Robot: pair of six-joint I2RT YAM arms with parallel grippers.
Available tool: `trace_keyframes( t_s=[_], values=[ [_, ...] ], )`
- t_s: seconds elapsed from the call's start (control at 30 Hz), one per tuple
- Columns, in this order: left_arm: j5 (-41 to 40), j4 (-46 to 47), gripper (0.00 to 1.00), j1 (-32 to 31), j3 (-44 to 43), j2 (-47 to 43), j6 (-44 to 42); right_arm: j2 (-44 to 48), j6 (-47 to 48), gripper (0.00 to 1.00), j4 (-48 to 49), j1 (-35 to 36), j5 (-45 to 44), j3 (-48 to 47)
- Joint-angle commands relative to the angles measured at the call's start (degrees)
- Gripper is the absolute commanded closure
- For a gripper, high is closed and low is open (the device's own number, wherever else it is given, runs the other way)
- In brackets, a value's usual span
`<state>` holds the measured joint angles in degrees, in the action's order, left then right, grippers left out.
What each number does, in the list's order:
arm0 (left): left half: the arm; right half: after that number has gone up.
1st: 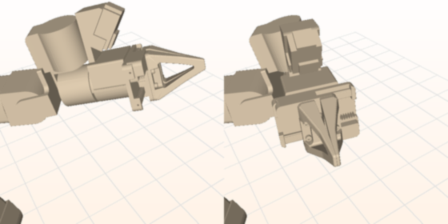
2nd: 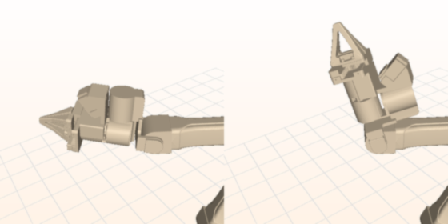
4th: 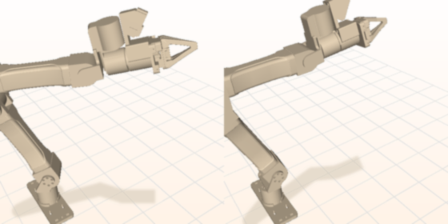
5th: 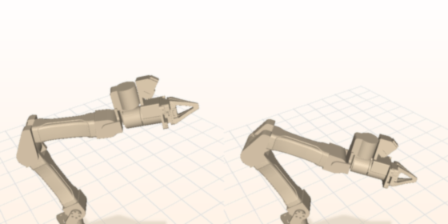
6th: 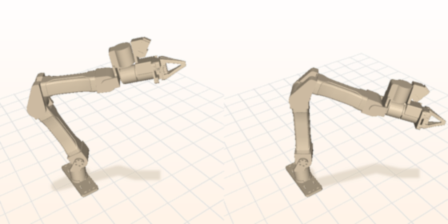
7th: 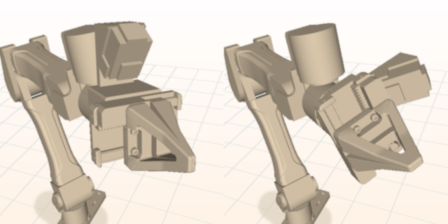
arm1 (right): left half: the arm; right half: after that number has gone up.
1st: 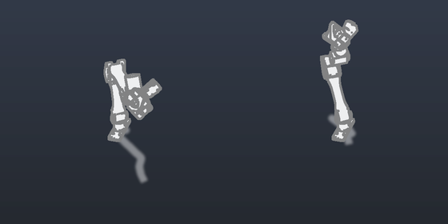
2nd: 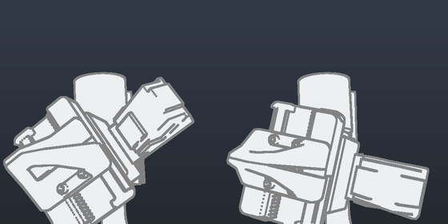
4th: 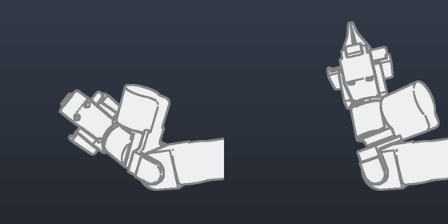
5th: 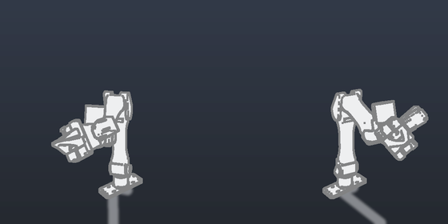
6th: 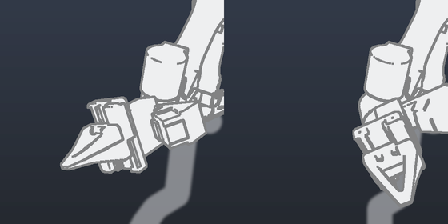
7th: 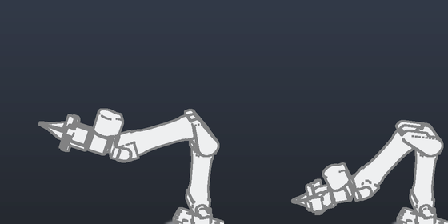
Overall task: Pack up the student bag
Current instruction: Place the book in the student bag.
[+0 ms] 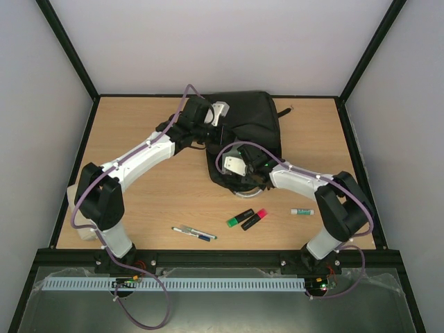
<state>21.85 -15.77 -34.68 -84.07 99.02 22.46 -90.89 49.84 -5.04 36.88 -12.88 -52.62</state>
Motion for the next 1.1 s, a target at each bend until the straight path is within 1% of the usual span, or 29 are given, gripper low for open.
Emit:
trace_keyframes(
  t_s=[0.0, 0.17, 0.23, 0.47, 0.6, 0.77, 0.87, 1.0, 1.07],
  values=[
    [1.36, 2.93, 0.98, 0.36, -1.71, -0.67, 0.29, -3.65, -0.01, 0.63, 6.61, 0.38, -6.18, -0.27],
    [1.59, 2.95, 0.98, 0.34, -1.71, -0.74, 0.26, -8.04, -0.38, 0.72, 14.33, -0.14, -11.75, -1.54],
    [1.62, 2.93, 0.98, 0.39, -1.71, -0.75, 0.30, -9.87, 0.38, 0.72, 18.87, -0.27, -14.26, -1.33],
    [2.34, 3.03, 0.98, 0.35, -1.63, -0.76, 0.39, -15.84, 0.15, 0.72, 28.33, -0.97, -19.53, -2.57],
    [2.28, 3.03, 0.98, 0.32, -1.62, -0.85, 0.33, -17.87, -1.35, 0.72, 30.54, -1.21, -21.40, -3.01],
    [2.41, 2.99, 0.98, 0.37, -1.62, -0.85, 0.31, -18.93, -4.40, 0.72, 28.74, -1.21, -21.07, -2.53],
    [2.21, 2.87, 0.98, 0.39, -1.71, -0.94, 0.20, -17.85, -5.16, 0.71, 26.84, -1.09, -20.65, -1.33],
    [2.04, 2.67, 0.98, 0.41, -1.87, -1.02, 0.11, -11.78, -7.35, 0.70, 22.58, -0.20, -18.77, 1.65],
    [1.81, 2.52, 0.96, 0.52, -1.95, -1.02, 0.20, -8.21, -9.31, 0.66, 16.96, 0.87, -16.48, 2.39]
  ],
)
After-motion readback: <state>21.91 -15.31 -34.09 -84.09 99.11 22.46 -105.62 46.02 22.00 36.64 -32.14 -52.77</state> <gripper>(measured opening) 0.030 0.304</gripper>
